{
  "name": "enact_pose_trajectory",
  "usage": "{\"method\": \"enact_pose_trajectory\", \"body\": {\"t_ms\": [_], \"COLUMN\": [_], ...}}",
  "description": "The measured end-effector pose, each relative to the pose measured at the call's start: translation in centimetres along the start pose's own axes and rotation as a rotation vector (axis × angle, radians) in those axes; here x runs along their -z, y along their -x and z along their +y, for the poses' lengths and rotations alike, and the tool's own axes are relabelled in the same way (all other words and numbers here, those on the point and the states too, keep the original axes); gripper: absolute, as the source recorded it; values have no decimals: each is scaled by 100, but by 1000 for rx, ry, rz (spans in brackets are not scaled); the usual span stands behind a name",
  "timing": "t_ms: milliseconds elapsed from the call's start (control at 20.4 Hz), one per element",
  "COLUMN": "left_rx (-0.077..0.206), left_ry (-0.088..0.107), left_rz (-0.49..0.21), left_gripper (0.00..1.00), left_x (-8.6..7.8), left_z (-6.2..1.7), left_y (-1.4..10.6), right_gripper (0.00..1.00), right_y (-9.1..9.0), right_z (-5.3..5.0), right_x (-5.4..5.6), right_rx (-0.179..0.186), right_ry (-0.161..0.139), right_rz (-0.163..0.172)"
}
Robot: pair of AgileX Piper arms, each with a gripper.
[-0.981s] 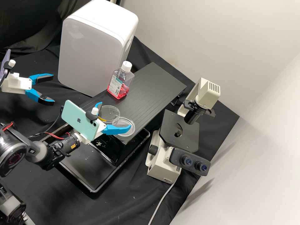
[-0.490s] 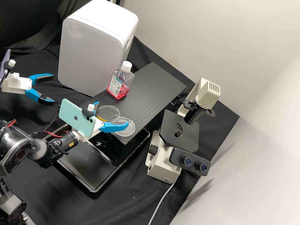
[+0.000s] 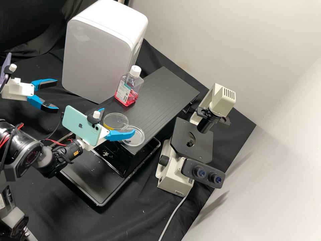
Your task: Place the lid on the petri dish
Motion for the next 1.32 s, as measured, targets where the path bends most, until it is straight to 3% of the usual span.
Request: {"method": "enact_pose_trajectory", "body": {"t_ms": [98,147,1324], "left_rx": [0,0,0], "left_ry": [0,0,0], "left_rz": [0,0,0], "left_gripper": [100,100,100], "left_x": [0,0,0], "left_z": [0,0,0], "left_y": [0,0,0], "right_gripper": [100,0,0], "right_y": [0,0,-7], "right_z": [0,0,25], "right_x": [0,0,-35], "right_rx": [0,0,-12], "right_ry": [0,0,3], "right_rz": [0,0,-9]}}
